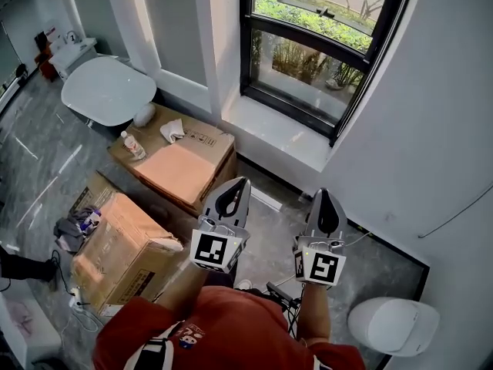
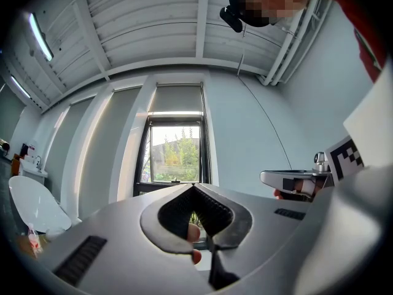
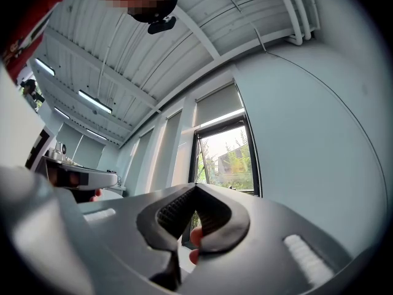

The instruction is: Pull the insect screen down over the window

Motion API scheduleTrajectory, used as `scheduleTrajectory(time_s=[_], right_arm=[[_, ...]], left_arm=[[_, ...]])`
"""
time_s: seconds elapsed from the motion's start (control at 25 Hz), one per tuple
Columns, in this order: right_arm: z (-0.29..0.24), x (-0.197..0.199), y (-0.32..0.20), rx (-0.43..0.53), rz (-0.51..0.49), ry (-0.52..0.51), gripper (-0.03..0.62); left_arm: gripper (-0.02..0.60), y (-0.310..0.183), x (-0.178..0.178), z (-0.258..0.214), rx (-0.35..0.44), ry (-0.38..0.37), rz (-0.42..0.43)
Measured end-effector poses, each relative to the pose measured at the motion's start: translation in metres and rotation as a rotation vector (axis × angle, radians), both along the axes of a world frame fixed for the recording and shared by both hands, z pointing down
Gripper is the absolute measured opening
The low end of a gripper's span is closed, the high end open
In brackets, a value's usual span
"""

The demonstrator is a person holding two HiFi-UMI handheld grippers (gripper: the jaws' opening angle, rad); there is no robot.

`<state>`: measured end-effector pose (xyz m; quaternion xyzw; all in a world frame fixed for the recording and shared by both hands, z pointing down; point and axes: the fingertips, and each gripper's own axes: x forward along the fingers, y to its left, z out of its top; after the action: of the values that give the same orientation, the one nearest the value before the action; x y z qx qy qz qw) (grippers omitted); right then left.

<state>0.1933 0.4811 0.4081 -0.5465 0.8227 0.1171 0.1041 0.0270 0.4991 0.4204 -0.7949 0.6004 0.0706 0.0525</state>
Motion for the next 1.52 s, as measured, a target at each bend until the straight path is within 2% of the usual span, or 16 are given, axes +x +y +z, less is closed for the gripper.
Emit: scheduleTrajectory(time_s=[0.32,0.96,1.32,1.52], right_arm=[[0.004,-0.020,-0.054,-0.004,0.009,0.016,0.009],[-0.002,-0.109,-0.219,-0.018,0.034,0.042,0.009],[-0.008,-0.136,-0.267,-0.016,0.064,0.064,0.009],[-0.008,-0.140,-0.282,-0.009,0.076,0.068,0.009]], left_arm=[[0.005,-0.054,-0.024,0.002,0.006,0.014,0.000],[0.005,-0.224,-0.107,0.002,-0.012,0.041,0.036],[0.005,-0.279,-0.142,-0.002,-0.008,0.057,0.048],[0.005,-0.295,-0.148,0.000,-0.006,0.061,0.071]])
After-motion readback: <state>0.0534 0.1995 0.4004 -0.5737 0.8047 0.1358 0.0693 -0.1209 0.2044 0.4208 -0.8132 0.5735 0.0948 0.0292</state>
